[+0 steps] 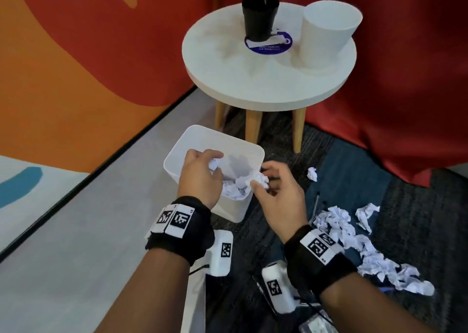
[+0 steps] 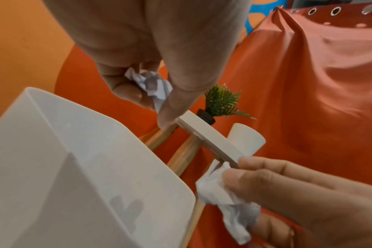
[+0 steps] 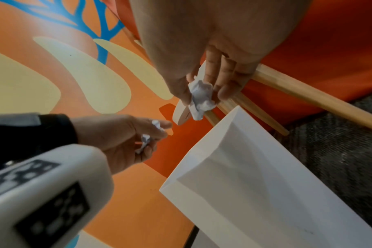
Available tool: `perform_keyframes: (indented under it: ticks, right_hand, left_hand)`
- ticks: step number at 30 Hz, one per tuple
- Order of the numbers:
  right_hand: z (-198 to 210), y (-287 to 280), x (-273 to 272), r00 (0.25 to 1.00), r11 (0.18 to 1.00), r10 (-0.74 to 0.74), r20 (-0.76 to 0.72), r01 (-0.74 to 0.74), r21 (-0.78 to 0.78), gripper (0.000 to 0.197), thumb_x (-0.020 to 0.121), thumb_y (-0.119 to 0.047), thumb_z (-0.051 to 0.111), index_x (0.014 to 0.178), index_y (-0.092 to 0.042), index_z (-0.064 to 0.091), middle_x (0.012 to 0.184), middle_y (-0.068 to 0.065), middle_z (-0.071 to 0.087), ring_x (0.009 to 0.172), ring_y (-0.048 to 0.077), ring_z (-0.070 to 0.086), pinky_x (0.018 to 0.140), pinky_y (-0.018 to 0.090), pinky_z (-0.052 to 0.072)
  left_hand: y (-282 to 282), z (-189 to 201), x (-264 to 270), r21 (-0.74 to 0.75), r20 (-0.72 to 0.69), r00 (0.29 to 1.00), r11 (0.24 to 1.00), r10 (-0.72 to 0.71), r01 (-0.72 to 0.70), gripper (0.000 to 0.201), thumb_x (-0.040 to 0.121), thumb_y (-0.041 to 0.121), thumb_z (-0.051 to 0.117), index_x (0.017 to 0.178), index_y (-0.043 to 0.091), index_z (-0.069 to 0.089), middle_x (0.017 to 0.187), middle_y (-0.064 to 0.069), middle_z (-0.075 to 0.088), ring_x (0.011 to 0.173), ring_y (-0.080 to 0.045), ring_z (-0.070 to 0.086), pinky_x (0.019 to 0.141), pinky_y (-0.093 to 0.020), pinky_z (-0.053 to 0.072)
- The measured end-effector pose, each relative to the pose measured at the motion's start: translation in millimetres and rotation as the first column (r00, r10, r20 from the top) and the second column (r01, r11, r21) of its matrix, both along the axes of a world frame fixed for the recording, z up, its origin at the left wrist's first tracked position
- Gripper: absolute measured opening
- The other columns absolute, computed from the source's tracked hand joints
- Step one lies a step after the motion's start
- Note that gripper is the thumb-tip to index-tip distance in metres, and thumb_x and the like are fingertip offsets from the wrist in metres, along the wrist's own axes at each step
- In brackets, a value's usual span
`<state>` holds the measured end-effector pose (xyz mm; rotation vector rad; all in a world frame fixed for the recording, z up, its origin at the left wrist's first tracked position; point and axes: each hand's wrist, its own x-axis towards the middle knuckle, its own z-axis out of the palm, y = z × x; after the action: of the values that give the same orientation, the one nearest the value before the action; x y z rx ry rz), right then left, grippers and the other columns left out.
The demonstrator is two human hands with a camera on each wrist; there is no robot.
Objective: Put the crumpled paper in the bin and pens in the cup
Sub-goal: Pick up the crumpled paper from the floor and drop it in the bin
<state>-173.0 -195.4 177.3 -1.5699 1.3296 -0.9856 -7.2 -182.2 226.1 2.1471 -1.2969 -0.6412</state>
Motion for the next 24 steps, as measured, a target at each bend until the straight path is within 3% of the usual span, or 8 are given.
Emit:
perform_keyframes:
  ticks: [7,11,14,16,20,24]
  right_hand:
    - [-9,-19,31,0.999,0.997,-0.053,-0.003,0.053,-0.059,0.026,0.081,-0.018,0.075,0.099,-0.023,0.058,0.094,-0.012,0.061,0.075,-0.003,0.054,0.070,0.015,0.047]
    - [-13,-23,40,0.996,0.994,-0.084,0.027,0.086,-0.063,0.027,0.079,-0.018,0.078,0.097,-0.020,0.058,0.093,-0.012,0.060,0.072,0.002,0.052,0.068,0.014,0.047]
    - [-13,-24,43,0.994,0.995,-0.092,0.062,0.094,-0.033,0.030,0.076,-0.018,0.080,0.096,-0.018,0.058,0.092,-0.010,0.059,0.072,0.006,0.053,0.072,0.023,0.051]
    - [-11,-22,43,0.994,0.997,-0.078,0.074,0.076,0.022,0.035,0.076,-0.021,0.081,0.104,-0.018,0.059,0.098,-0.008,0.062,0.076,0.007,0.056,0.077,0.026,0.052]
    - [-12,-16,34,0.997,0.998,-0.070,0.036,0.070,0.007,0.038,0.087,-0.035,0.069,0.121,-0.021,0.058,0.117,-0.004,0.066,0.105,0.014,0.059,0.092,0.033,0.048]
    - [-43,1,-6,0.979,0.979,-0.201,-0.013,0.201,-0.015,0.025,0.093,-0.037,0.058,0.116,-0.028,0.056,0.112,-0.012,0.064,0.108,0.013,0.056,0.091,0.036,0.048]
  left_hand:
    - [-28,-13,16,-0.036,0.082,0.992,0.995,0.101,-0.098,0.033,0.088,0.008,0.061,0.115,0.026,0.065,0.123,-0.009,0.056,0.105,-0.024,0.058,0.085,-0.024,0.040]
    - [-32,-31,13,0.021,0.094,0.994,0.998,0.061,-0.063,0.038,0.082,0.003,0.065,0.111,0.028,0.066,0.117,-0.010,0.061,0.104,-0.026,0.060,0.092,-0.032,0.046]
    - [-33,-37,17,0.043,0.099,0.994,0.997,0.054,-0.059,0.045,0.078,0.000,0.066,0.112,0.029,0.065,0.118,-0.011,0.060,0.103,-0.028,0.060,0.093,-0.038,0.049]
    - [-33,-39,18,0.082,0.129,0.991,0.996,0.035,-0.046,0.052,0.076,0.002,0.067,0.119,0.032,0.062,0.123,-0.010,0.056,0.106,-0.030,0.059,0.095,-0.044,0.048]
    - [-30,-31,18,0.145,0.245,0.969,0.989,-0.026,-0.010,0.063,0.073,0.015,0.070,0.129,0.040,0.052,0.135,-0.008,0.050,0.118,-0.035,0.051,0.101,-0.054,0.040]
    - [-29,-3,-8,-0.079,0.214,0.976,0.995,-0.045,0.064,0.049,0.073,0.024,0.060,0.121,0.037,0.057,0.131,-0.008,0.053,0.119,-0.035,0.051,0.100,-0.057,0.040]
